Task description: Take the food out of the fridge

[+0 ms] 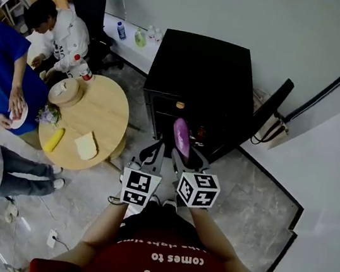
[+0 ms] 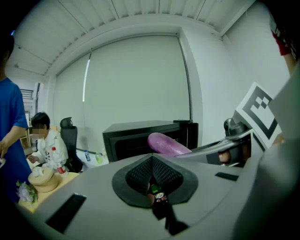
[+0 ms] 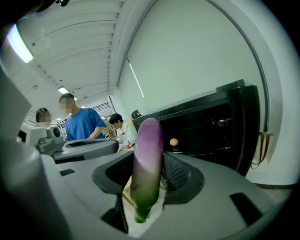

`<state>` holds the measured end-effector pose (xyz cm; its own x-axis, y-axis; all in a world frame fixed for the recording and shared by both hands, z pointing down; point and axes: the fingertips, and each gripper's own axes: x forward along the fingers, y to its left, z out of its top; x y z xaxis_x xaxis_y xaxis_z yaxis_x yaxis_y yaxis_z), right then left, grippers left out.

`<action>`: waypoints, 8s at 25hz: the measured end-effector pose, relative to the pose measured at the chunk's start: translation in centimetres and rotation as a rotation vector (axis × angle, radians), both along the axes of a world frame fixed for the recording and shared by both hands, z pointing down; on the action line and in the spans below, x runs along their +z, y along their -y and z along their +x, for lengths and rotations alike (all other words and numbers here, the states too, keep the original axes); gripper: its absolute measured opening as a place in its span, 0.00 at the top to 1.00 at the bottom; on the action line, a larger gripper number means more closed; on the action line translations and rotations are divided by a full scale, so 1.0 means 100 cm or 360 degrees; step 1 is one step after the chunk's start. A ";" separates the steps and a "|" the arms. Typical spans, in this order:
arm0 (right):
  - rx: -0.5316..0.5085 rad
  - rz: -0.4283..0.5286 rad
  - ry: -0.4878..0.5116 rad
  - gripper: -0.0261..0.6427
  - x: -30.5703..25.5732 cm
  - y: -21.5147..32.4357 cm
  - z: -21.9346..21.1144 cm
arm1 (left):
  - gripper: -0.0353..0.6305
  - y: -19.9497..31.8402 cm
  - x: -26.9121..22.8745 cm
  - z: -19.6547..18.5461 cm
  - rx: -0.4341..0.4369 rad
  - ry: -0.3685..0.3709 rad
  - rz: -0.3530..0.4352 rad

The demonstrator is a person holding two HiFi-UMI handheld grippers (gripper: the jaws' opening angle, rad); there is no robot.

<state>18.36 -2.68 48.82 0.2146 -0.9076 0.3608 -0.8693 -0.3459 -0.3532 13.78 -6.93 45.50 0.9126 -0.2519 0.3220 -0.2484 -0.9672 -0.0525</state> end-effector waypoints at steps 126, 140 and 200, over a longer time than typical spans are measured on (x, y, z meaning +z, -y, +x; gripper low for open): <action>0.0013 -0.0077 -0.0227 0.94 0.056 0.010 0.065 | 0.94 0.033 0.032 0.015 0.0007 0.0041 -0.0089; -0.0219 -0.0071 -0.0311 0.94 0.059 0.090 0.093 | 0.94 0.030 0.056 0.023 0.0042 0.0170 -0.0140; -0.0077 0.0094 -0.0541 0.72 -0.025 0.001 0.020 | 0.94 -0.001 0.013 0.010 0.0114 -0.0034 -0.0017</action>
<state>20.33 -2.73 46.28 0.2699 -0.9368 0.2227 -0.9555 -0.2892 -0.0584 14.78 -6.86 46.82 0.9349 -0.1825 0.3044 -0.1796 -0.9830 -0.0378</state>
